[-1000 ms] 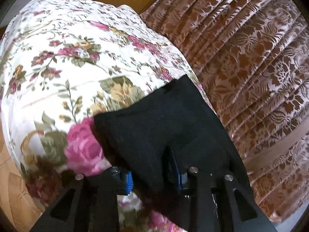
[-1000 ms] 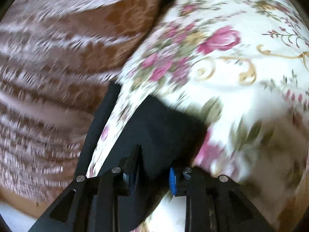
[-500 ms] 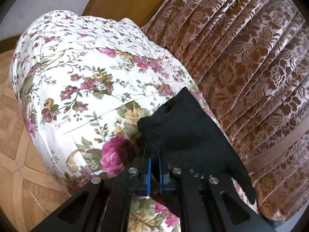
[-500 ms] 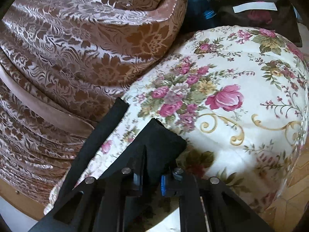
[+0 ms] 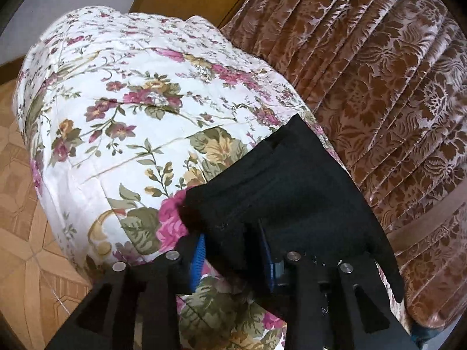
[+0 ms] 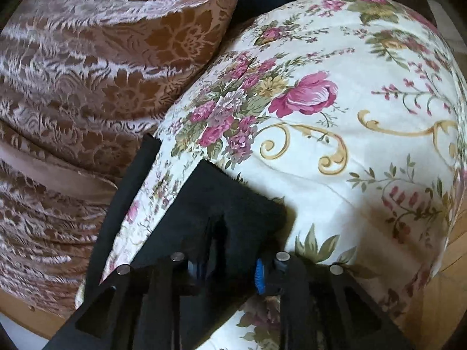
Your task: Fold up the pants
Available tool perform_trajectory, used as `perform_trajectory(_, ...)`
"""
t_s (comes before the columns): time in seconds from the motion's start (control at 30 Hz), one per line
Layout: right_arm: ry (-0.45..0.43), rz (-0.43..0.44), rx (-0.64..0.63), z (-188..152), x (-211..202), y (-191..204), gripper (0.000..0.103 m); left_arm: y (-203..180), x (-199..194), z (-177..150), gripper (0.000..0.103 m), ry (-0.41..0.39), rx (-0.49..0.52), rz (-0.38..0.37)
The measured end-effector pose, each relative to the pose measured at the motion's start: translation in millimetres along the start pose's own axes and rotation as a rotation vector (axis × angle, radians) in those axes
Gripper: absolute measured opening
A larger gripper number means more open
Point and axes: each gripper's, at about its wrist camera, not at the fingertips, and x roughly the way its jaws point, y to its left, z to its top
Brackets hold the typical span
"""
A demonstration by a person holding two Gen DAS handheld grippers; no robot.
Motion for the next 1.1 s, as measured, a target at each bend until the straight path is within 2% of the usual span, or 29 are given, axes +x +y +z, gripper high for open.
perform_trajectory(0.1, -0.005, -0.002, 0.005, -1, 1, 1, 0.025, 6, 5, 4, 0.033, 0.002, -0.067, -0.014)
perform_trajectory(0.13, -0.009, -0.001, 0.002, -1, 1, 1, 0.025, 7, 5, 5, 0.03, -0.008, -0.089, -0.017)
perform_trajectory(0.17, -0.011, -0.006, -0.013, -2, 1, 2, 0.022, 8, 6, 7, 0.017, -0.011, -0.094, -0.002)
perform_trajectory(0.2, -0.009, -0.016, -0.032, -2, 2, 4, 0.015, 8, 8, 7, 0.011, -0.006, -0.09, 0.001)
perform_trajectory(0.3, -0.005, -0.064, -0.098, -1, 2, 13, 0.013, 7, 3, 6, 0.008, -0.022, -0.079, 0.009)
perform_trajectory(0.43, -0.059, -0.113, -0.087, 7, -11, 17, 0.008, 2, -22, 7, 0.007, -0.049, -0.06, 0.005)
perform_trajectory(0.5, -0.076, -0.145, -0.08, 13, -14, 14, 0.008, 1, -23, 7, 0.007, -0.036, -0.036, 0.013)
perform_trajectory(0.57, -0.041, -0.167, -0.075, 13, -3, 8, 0.008, 2, -15, 4, 0.008, -0.001, -0.006, 0.042)
perform_trajectory(0.63, -0.026, -0.182, -0.079, 10, 4, 6, 0.009, 9, -7, 1, 0.014, 0.037, -0.029, 0.058)
perform_trajectory(0.7, -0.031, -0.187, -0.097, 10, 2, 8, 0.017, 17, -9, 3, 0.019, 0.035, -0.088, 0.027)
perform_trajectory(0.73, -0.031, -0.198, -0.109, 12, 0, 10, 0.02, 18, -13, 5, 0.02, 0.027, -0.105, 0.036)
perform_trajectory(0.83, -0.108, -0.286, -0.122, 17, -15, 19, 0.025, 10, -36, 12, 0.031, -0.08, -0.107, 0.17)
perform_trajectory(0.9, -0.199, -0.335, -0.145, 20, -31, 29, 0.026, -2, -55, 13, 0.047, -0.194, -0.099, 0.237)
perform_trajectory(0.93, -0.245, -0.359, -0.159, 20, -38, 37, 0.029, -8, -62, 12, 0.053, -0.241, -0.099, 0.253)
perform_trajectory(0.97, -0.288, -0.372, -0.171, 20, -45, 46, 0.031, -17, -66, 11, 0.059, -0.283, -0.097, 0.255)
perform_trajectory(1.0, -0.31, -0.36, -0.182, 19, -49, 53, 0.031, -25, -67, 10, 0.061, -0.302, -0.087, 0.236)
perform_trajectory(1.03, -0.325, -0.33, -0.204, 17, -51, 62, 0.031, -39, -63, 8, 0.062, -0.309, -0.059, 0.199)
perform_trajectory(1.1, -0.336, -0.268, -0.282, 9, -51, 88, 0.031, -63, -47, 6, 0.071, -0.28, 0.008, 0.165)
